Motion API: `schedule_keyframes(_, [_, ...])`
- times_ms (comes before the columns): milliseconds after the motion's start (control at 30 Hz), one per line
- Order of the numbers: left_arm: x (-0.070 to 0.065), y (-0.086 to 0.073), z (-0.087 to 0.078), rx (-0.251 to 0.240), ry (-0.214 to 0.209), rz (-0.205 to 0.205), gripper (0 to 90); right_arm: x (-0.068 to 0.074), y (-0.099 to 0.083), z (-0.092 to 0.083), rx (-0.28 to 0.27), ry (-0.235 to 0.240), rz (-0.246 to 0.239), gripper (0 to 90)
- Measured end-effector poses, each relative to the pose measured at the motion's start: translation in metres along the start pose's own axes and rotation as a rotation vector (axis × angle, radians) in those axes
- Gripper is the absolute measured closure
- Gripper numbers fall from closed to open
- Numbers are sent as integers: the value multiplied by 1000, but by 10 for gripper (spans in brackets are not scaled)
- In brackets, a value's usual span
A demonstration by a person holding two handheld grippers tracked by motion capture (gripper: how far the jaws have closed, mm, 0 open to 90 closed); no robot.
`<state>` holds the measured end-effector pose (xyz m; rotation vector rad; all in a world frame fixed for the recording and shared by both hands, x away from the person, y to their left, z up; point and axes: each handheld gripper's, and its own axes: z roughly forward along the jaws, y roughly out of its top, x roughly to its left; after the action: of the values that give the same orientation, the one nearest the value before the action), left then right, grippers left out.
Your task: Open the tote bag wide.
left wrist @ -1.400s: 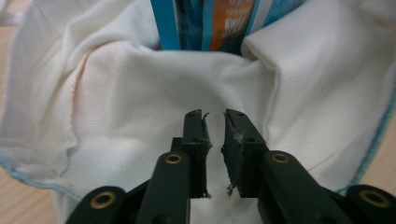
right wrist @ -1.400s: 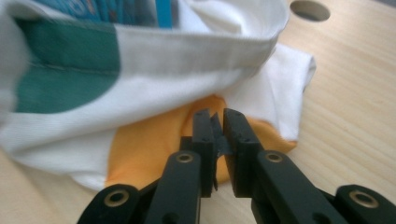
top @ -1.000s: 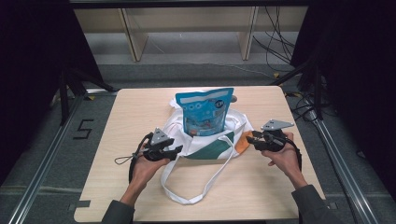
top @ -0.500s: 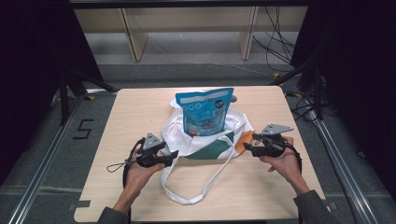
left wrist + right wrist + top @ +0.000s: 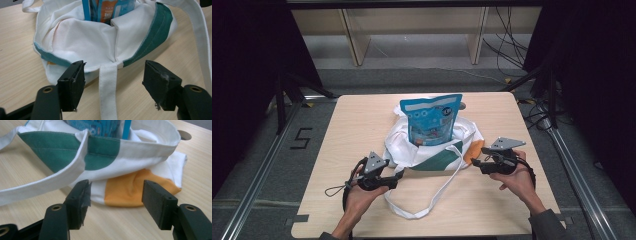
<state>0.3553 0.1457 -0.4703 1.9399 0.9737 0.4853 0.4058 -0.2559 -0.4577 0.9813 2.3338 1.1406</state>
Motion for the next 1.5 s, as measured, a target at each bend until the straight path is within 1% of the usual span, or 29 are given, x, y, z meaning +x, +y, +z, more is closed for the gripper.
schedule_keyframes(33, [-2, -2, -1, -3, -2, -15, 318, 0, 0, 0, 7, 7, -9, 400])
schedule_keyframes(67, [-3, -2, -2, -9, -4, -9, 312, 4, -2, 0, 12, 5, 7, 400])
schedule_keyframes(133, [-4, -4, -4, -23, -9, -20, 287, 8, -5, 1, 21, 1, -3, 398])
schedule_keyframes(167, [-4, -5, -5, -21, -14, -12, 287, 8, -5, 1, 21, 1, -3, 398])
schedule_keyframes(200, [-5, -6, -6, -27, -18, -27, 280, 9, -6, 1, 26, 5, -2, 398])
schedule_keyframes(267, [-5, -7, -9, -31, -23, -19, 255, 11, -8, 1, 27, 9, -3, 395])
schedule_keyframes(300, [-5, -10, -11, -35, -26, -34, 246, 9, -9, 2, 18, 0, -39, 395])
schedule_keyframes(333, [-6, -12, -12, -46, -23, -37, 239, 10, -10, 1, 41, 10, -28, 393])
schedule_keyframes(433, [-7, -15, -15, -40, -26, -36, 226, 11, -12, 2, 40, 11, -32, 389])
schedule_keyframes(467, [-8, -17, -15, -47, -26, -34, 221, 12, -13, 2, 52, 15, -17, 386])
schedule_keyframes(533, [-10, -21, -17, -44, -7, -27, 214, 13, -15, 0, 41, 4, -43, 385])
schedule_keyframes(567, [-10, -23, -19, -40, -13, -17, 204, 14, -16, -2, 34, 5, -69, 384])
schedule_keyframes(733, [-14, -27, -23, -43, -29, -11, 181, 15, -19, -7, 27, -1, -61, 381])
schedule_keyframes(767, [-16, -29, -24, -40, -32, -9, 181, 17, -21, -8, 32, 3, -46, 382])
schedule_keyframes(800, [-18, -31, -26, -29, -33, 1, 179, 18, -23, -9, 31, 1, -55, 381])
schedule_keyframes(933, [-21, -35, -29, -18, -29, 27, 178, 22, -26, -11, 42, 0, -37, 381])
schedule_keyframes(967, [-22, -36, -29, -18, -36, 28, 177, 20, -26, -10, 38, 12, -63, 380])
schedule_keyframes(1000, [-23, -37, -30, -18, -36, 23, 175, 20, -26, -12, 45, 6, -57, 379])
schedule_keyframes(1033, [-22, -38, -32, -16, -29, 45, 162, 20, -28, -12, 33, -7, -61, 378])
schedule_keyframes(1067, [-22, -38, -32, -16, -29, 45, 163, 20, -29, -12, 38, -3, -58, 377])
schedule_keyframes(1100, [-23, -39, -33, -14, -36, 25, 163, 20, -29, -12, 38, -3, -58, 377])
schedule_keyframes(1133, [-23, -40, -33, -10, -40, 29, 163, 23, -30, -13, 50, 4, -23, 377])
schedule_keyframes(1167, [-24, -41, -33, -9, -47, 32, 168, 21, -33, -12, 45, -4, -58, 377])
schedule_keyframes(1200, [-24, -41, -33, -5, -44, 36, 169, 21, -34, -12, 50, -3, -64, 377])
schedule_keyframes(1267, [-25, -43, -34, 2, -39, 37, 169, 23, -35, -12, 60, 3, -52, 377])
schedule_keyframes(1367, [-27, -46, -35, 0, -48, 46, 164, 26, -36, -15, 46, -2, -72, 374])
schedule_keyframes(1433, [-29, -47, -37, -1, -47, 44, 163, 33, -38, -19, 43, 1, -43, 371])
schedule_keyframes(1467, [-29, -48, -37, -5, -47, 46, 163, 33, -38, -19, 43, 1, -43, 371])
schedule_keyframes(1500, [-30, -48, -39, -2, -47, 58, 162, 37, -40, -23, 32, 13, -61, 368])
